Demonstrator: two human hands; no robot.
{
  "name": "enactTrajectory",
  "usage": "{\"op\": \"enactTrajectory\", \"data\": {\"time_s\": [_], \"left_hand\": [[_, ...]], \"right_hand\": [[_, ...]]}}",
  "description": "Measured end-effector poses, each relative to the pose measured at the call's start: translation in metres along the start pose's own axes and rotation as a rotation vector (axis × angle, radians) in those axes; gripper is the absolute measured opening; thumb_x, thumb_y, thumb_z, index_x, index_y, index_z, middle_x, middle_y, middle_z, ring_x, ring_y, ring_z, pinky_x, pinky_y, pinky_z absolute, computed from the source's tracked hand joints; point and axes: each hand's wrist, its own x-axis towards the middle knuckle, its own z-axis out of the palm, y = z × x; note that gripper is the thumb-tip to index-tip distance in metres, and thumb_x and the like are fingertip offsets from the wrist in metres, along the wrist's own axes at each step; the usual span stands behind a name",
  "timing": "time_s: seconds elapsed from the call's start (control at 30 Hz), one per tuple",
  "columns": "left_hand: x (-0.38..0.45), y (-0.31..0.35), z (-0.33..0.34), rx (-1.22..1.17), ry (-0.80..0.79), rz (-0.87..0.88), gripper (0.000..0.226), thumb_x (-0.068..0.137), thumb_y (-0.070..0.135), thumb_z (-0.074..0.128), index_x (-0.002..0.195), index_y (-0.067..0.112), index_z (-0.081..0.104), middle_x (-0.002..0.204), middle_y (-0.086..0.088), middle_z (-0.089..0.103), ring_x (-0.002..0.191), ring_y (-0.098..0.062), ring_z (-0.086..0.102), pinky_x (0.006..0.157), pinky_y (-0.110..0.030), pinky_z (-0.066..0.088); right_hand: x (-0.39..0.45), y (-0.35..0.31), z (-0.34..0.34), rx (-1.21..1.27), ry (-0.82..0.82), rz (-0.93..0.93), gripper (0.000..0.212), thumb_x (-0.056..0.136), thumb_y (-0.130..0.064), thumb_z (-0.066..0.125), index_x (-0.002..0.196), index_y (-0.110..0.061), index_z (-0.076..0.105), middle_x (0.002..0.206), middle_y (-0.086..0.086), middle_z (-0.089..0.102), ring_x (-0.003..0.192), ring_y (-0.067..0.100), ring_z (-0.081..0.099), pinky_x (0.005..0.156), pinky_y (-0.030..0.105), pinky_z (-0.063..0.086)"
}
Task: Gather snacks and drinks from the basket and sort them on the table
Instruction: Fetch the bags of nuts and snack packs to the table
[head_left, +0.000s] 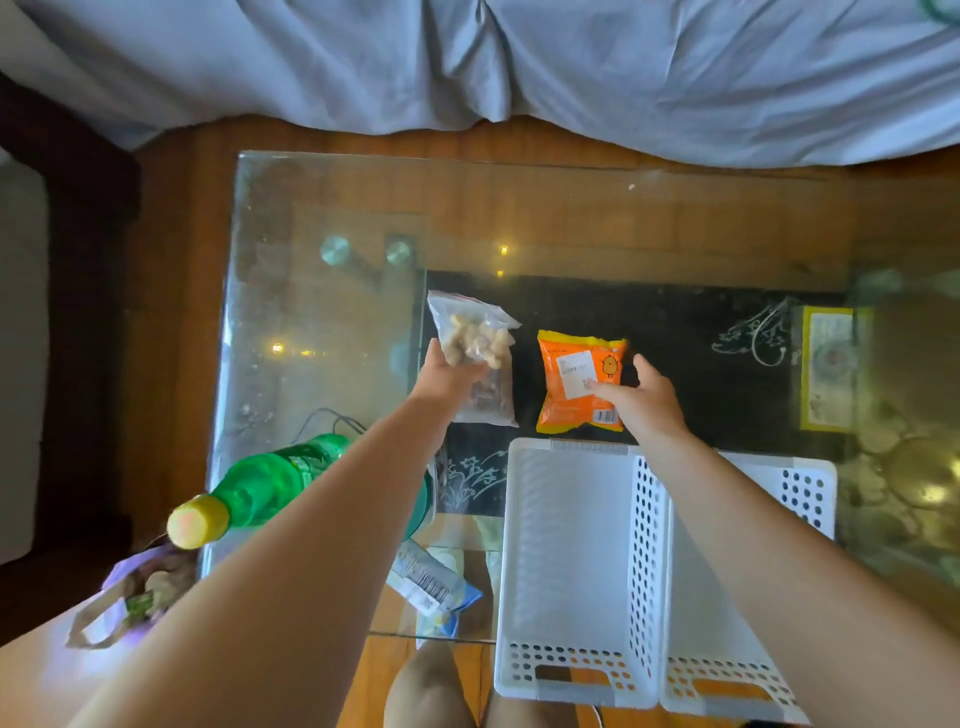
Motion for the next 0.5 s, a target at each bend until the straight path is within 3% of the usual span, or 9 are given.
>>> {"op": "enactTrajectory", "data": {"time_s": [0.03,0.1,0.13,0.23,0.33,0.5], "left_hand": [[-0.013,0.003,-0.001,-0.037,-0.013,0.009,0.068,0.092,0.015,0.054,0.149,0.023,0.018,0.121,0.002,0.045,0.076,-0.007,0.059,0.086,-0.030,0.036],[-0.041,0.004,-0.006,-0.112,-0.042,0.040,0.054,0.094,0.014,0.051,0.144,0.023,0.031,0.103,0.006,0.051,0.079,-0.009,0.050,0.078,-0.027,0.039],[-0.056,0.004,-0.009,-0.171,-0.064,0.044,0.048,0.095,0.012,0.050,0.141,0.021,0.037,0.104,0.003,0.055,0.084,-0.011,0.052,0.074,-0.027,0.041],[-0.106,-0.005,-0.022,-0.274,-0.098,0.054,0.030,0.094,0.013,0.051,0.124,0.018,0.054,0.113,-0.006,0.063,0.095,-0.016,0.061,0.079,-0.027,0.048],[-0.153,-0.029,-0.041,-0.373,-0.087,0.080,0.018,0.095,0.012,0.048,0.106,0.022,0.057,0.091,0.001,0.067,0.078,-0.012,0.063,0.074,-0.025,0.049],[-0.218,-0.105,-0.088,-0.532,0.068,0.045,0.016,0.096,0.012,0.047,0.087,0.019,0.059,0.062,0.005,0.061,0.042,-0.002,0.050,0.046,-0.016,0.036]], "right_hand": [[-0.007,-0.003,-0.004,0.002,-0.005,-0.003,0.073,0.086,-0.030,0.063,0.146,-0.020,0.022,0.152,0.009,0.027,0.134,0.029,0.037,0.089,0.034,0.046],[-0.024,-0.009,-0.011,0.018,-0.037,-0.029,0.065,0.088,-0.027,0.060,0.144,-0.018,0.028,0.149,0.009,0.033,0.132,0.029,0.040,0.099,0.041,0.041],[-0.034,-0.012,-0.014,0.024,-0.065,-0.047,0.057,0.090,-0.024,0.058,0.142,-0.016,0.034,0.145,0.009,0.040,0.128,0.027,0.045,0.098,0.040,0.042],[-0.071,-0.019,-0.015,0.073,-0.130,-0.056,0.037,0.090,-0.012,0.054,0.127,-0.011,0.051,0.115,0.011,0.059,0.097,0.022,0.058,0.082,0.033,0.046],[-0.112,-0.019,-0.007,0.127,-0.201,-0.027,0.026,0.088,-0.004,0.053,0.113,-0.013,0.057,0.085,0.010,0.059,0.068,0.017,0.054,0.060,0.026,0.038],[-0.177,-0.014,0.029,-0.074,-0.339,-0.071,0.012,0.091,-0.007,0.049,0.090,-0.015,0.057,0.063,0.006,0.054,0.054,0.016,0.049,0.051,0.023,0.034]]}}
